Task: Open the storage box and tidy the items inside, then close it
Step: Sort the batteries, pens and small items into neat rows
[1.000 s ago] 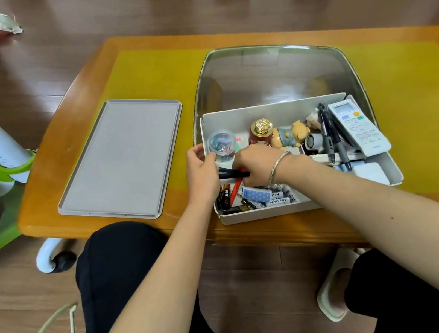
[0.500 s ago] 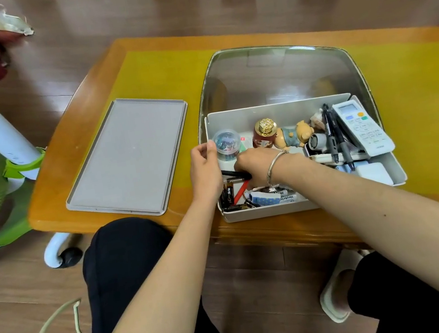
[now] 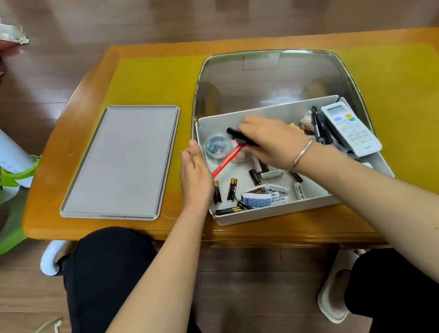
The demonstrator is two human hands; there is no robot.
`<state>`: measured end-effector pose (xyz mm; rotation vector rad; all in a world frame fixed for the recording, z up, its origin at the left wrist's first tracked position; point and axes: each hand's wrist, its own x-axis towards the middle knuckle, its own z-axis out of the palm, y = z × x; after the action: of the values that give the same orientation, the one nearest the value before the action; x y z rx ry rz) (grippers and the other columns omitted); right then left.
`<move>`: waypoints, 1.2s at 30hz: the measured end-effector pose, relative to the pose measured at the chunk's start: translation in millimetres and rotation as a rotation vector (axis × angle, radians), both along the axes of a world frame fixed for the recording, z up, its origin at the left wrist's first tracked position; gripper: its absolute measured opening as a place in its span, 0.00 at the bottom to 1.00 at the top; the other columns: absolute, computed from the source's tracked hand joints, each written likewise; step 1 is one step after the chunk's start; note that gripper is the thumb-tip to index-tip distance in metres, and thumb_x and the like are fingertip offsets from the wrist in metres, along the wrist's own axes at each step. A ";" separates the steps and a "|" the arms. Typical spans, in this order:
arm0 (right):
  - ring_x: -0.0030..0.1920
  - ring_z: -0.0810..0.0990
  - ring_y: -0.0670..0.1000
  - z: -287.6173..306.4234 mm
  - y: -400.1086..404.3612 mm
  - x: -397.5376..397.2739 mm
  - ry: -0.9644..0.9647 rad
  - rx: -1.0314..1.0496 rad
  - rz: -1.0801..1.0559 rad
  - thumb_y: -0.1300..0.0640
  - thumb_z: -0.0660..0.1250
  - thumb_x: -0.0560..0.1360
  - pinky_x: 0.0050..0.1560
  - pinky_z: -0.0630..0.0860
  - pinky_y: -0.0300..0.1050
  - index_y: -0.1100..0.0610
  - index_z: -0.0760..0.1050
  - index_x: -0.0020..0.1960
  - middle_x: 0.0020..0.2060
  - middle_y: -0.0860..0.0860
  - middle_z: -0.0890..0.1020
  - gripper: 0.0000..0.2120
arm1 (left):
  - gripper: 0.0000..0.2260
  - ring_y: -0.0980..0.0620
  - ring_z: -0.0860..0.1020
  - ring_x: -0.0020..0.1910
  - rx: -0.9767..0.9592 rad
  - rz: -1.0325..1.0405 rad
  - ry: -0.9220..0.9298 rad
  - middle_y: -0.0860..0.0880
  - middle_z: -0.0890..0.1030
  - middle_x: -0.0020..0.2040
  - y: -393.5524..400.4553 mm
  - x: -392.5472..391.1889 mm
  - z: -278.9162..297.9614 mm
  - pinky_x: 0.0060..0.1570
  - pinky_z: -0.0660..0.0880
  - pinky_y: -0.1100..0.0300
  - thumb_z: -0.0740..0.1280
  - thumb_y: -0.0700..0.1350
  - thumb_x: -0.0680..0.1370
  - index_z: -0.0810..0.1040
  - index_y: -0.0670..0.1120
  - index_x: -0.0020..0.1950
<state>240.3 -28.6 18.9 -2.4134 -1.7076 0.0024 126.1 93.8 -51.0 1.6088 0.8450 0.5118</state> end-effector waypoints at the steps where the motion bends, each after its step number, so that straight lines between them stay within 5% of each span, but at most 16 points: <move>1: 0.52 0.75 0.61 3.0 -5.8 2.9 0.011 0.041 -0.045 0.59 0.63 0.77 0.48 0.68 0.52 0.64 0.72 0.56 0.53 0.60 0.75 0.11 | 0.16 0.66 0.72 0.45 0.010 0.001 0.017 0.60 0.74 0.46 0.1 0.4 -0.1 0.42 0.69 0.68 0.47 0.62 0.81 0.67 0.55 0.56; 3: 0.52 0.75 0.62 6.1 -16.8 8.5 0.026 0.123 -0.132 0.60 0.62 0.76 0.49 0.70 0.53 0.63 0.73 0.57 0.51 0.61 0.77 0.11 | 0.15 0.67 0.71 0.42 0.025 -0.007 0.053 0.60 0.73 0.44 0.9 0.9 0.7 0.35 0.65 0.71 0.50 0.61 0.81 0.68 0.53 0.55; 7: 0.46 0.78 0.64 4.3 -34.4 18.8 0.047 0.167 -0.294 0.61 0.63 0.74 0.39 0.64 0.45 0.63 0.75 0.51 0.42 0.62 0.81 0.08 | 0.16 0.57 0.75 0.47 0.076 -0.038 0.116 0.51 0.76 0.51 5.3 4.8 -4.0 0.38 0.68 0.64 0.58 0.57 0.81 0.70 0.46 0.60; 11: 0.47 0.78 0.64 -3.5 -45.0 29.4 0.120 0.132 -0.474 0.56 0.67 0.74 0.39 0.62 0.44 0.61 0.77 0.46 0.42 0.62 0.81 0.08 | 0.14 0.53 0.75 0.50 0.096 -0.022 0.131 0.49 0.76 0.53 6.0 7.4 -5.9 0.43 0.70 0.60 0.58 0.54 0.82 0.70 0.46 0.60; 17: 0.47 0.78 0.63 -15.8 -39.3 43.5 0.245 0.092 -0.651 0.53 0.68 0.74 0.40 0.67 0.45 0.60 0.75 0.40 0.42 0.63 0.81 0.11 | 0.13 0.53 0.75 0.48 0.106 -0.003 0.133 0.50 0.76 0.51 6.2 7.3 -7.0 0.36 0.67 0.66 0.59 0.52 0.82 0.71 0.45 0.59; 28: 0.54 0.75 0.61 -15.5 -44.2 62.7 0.249 0.056 -0.772 0.47 0.77 0.64 0.50 0.72 0.49 0.62 0.74 0.54 0.52 0.61 0.76 0.27 | 0.13 0.53 0.75 0.48 0.100 0.014 0.110 0.49 0.77 0.51 5.6 7.1 -6.9 0.38 0.68 0.63 0.59 0.52 0.82 0.72 0.44 0.59; 33: 0.44 0.78 0.60 -19.9 -40.8 43.7 0.161 0.043 -0.733 0.49 0.74 0.69 0.38 0.70 0.45 0.56 0.73 0.37 0.36 0.54 0.76 0.14 | 0.14 0.52 0.75 0.48 0.100 0.015 0.111 0.49 0.77 0.51 5.8 6.7 -7.4 0.40 0.69 0.62 0.59 0.53 0.82 0.72 0.44 0.60; 36: 0.39 0.79 0.60 -23.6 -37.4 35.9 0.104 -0.073 -0.761 0.41 0.69 0.71 0.35 0.69 0.43 0.56 0.72 0.31 0.27 0.52 0.70 0.20 | 0.14 0.54 0.75 0.48 0.087 0.012 0.105 0.50 0.77 0.51 5.2 6.2 -7.2 0.40 0.69 0.62 0.59 0.53 0.81 0.72 0.45 0.60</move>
<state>276.2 -66.0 -4.7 -2.8903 -0.6749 0.0835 132.4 99.0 -58.2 1.7236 0.9226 0.4817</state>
